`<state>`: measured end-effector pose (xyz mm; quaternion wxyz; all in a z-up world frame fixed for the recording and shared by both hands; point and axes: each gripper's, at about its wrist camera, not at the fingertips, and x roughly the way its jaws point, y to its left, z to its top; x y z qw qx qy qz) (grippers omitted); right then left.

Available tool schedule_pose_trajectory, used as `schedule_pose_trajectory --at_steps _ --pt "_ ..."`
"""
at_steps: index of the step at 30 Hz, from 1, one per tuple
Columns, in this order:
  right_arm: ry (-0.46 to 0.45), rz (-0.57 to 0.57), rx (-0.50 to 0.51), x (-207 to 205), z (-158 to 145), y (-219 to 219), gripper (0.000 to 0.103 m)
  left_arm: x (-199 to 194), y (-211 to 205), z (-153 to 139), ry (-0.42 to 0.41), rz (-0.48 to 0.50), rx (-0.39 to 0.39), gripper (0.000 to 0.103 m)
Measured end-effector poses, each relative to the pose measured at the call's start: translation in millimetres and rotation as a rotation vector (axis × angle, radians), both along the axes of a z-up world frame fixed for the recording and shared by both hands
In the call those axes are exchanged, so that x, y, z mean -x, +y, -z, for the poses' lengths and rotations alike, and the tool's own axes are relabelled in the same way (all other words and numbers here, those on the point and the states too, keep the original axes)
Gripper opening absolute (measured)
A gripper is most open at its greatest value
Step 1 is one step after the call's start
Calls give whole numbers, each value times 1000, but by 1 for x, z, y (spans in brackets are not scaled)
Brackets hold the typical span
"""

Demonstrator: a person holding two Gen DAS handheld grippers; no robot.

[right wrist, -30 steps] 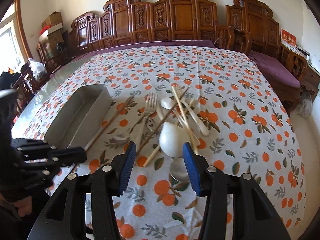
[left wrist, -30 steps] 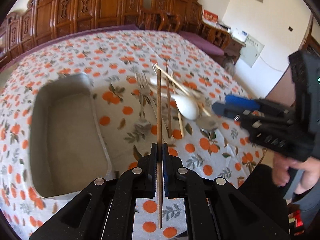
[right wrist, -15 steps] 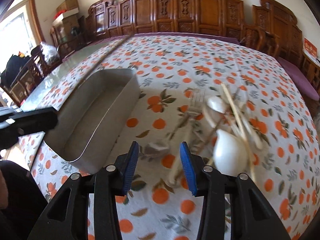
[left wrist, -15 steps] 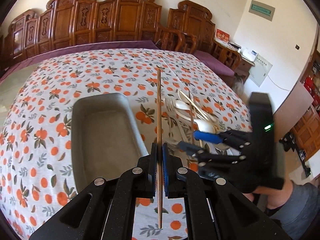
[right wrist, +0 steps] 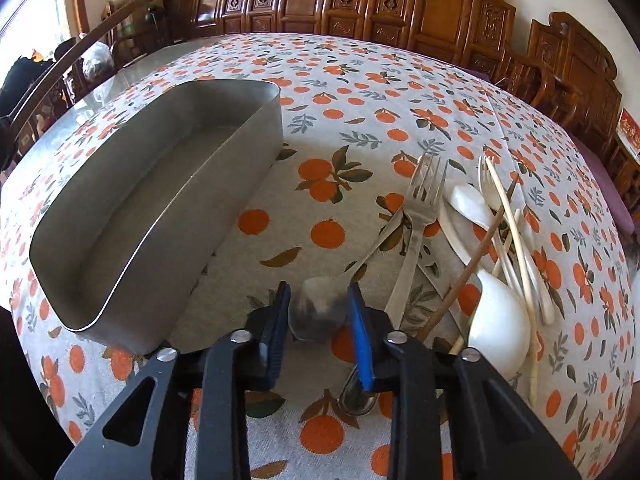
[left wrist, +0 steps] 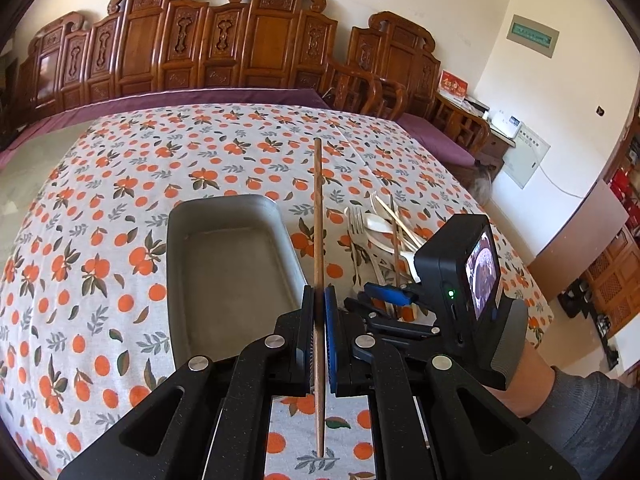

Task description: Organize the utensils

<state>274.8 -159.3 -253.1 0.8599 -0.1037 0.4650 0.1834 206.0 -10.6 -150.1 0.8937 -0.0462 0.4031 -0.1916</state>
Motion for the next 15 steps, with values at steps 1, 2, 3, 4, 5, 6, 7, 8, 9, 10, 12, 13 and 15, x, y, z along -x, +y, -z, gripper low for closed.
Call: schedule_pose_trajectory --at_steps 1,2,3,4,5,6,7,8,9,10,12,13,15 --pt "-6 -3 8 1 -1 0 18 0 0 0 0 0 0 4" --pt "-13 -3 14 2 -2 -1 15 -1 0 0 0 1 0 4" --pt "-17 -1 16 3 -3 -2 9 -1 0 0 0 0 -1 4" --pt "-21 -1 17 4 -4 -3 5 -1 0 0 -1 0 -1 4" --pt "-27 -1 18 6 -5 -5 5 0 0 -1 -1 -1 -2 4" --pt "-32 -1 15 7 -7 -7 3 -1 0 -1 -2 -3 -4 4" --pt "-32 -5 6 7 -7 -8 3 -1 1 -1 -3 -5 -7 4" --pt "-33 -14 -2 9 -9 -9 3 -1 2 -1 -4 -8 -9 4" --pt "-43 -19 -1 12 -12 -10 3 -2 4 -1 -5 -13 -13 4" --pt "-49 -23 -6 14 -14 -9 3 -3 7 -1 -6 -20 -19 4" --pt "-64 -34 -19 20 -23 -10 3 -6 13 1 -4 -37 -29 4" --pt "-72 -37 -21 22 -26 -10 3 -7 16 2 1 -45 -29 4" --pt "-87 -45 -37 26 -36 -10 3 -11 22 5 14 -60 -31 4"
